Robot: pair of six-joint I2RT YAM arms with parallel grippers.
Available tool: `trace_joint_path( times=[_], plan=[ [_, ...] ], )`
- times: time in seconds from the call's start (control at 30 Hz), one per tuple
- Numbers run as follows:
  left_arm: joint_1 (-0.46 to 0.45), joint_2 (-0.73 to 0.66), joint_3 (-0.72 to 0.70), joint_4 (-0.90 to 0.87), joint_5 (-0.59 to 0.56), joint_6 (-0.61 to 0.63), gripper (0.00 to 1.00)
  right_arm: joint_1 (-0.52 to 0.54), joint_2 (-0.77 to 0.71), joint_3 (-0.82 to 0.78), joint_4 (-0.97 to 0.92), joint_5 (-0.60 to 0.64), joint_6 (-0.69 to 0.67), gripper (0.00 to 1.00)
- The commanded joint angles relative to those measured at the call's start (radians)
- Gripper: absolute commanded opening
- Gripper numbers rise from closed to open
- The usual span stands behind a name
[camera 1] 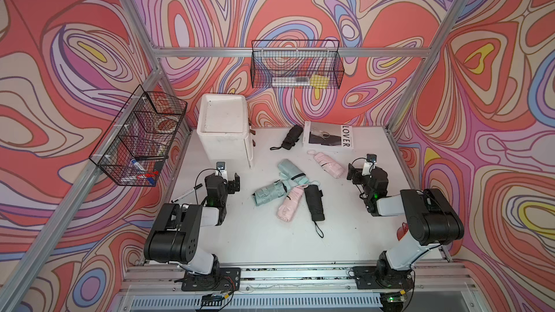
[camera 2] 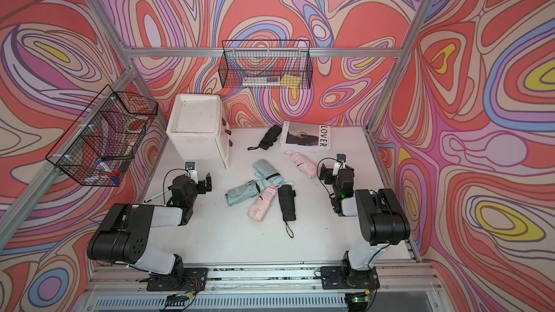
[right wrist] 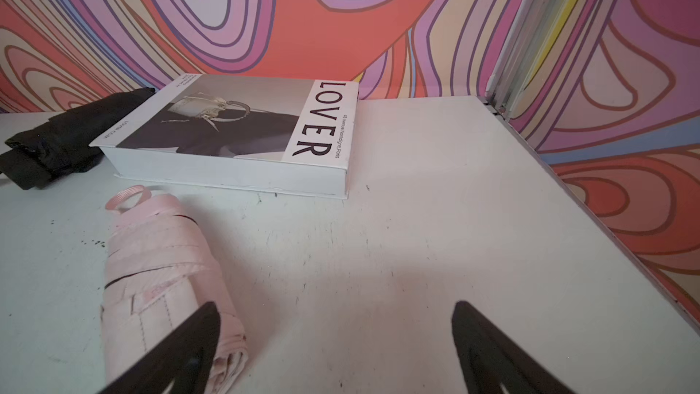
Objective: Place the umbrella in the drawer by color
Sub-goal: Adjust the storage box at the center of the board.
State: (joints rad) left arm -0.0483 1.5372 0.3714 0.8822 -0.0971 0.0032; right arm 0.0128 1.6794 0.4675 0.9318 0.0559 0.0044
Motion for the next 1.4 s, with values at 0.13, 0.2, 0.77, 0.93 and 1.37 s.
trace_joint_path(
  times=[0.13,0.2,0.77,0.93,1.37],
  plan=[
    [-0.004,0.004,-0.002,0.020,-0.007,0.006,0.99,0.005,0.010,-0.007,0.026,0.007,-0.009,0.98],
    [-0.004,0.003,-0.002,0.020,-0.007,0.006,0.99,0.006,0.009,-0.007,0.026,0.006,-0.009,0.98],
    [-0.003,0.005,0.003,0.012,-0.001,0.010,0.99,0.006,0.011,-0.006,0.025,0.005,-0.007,0.98],
    [-0.001,0.003,0.006,0.006,0.007,0.011,0.99,0.004,0.014,0.002,0.012,-0.010,-0.002,0.98],
    [0.001,0.003,0.005,0.006,0.005,0.007,0.99,-0.016,0.017,0.015,-0.010,-0.032,0.016,0.98]
  ],
)
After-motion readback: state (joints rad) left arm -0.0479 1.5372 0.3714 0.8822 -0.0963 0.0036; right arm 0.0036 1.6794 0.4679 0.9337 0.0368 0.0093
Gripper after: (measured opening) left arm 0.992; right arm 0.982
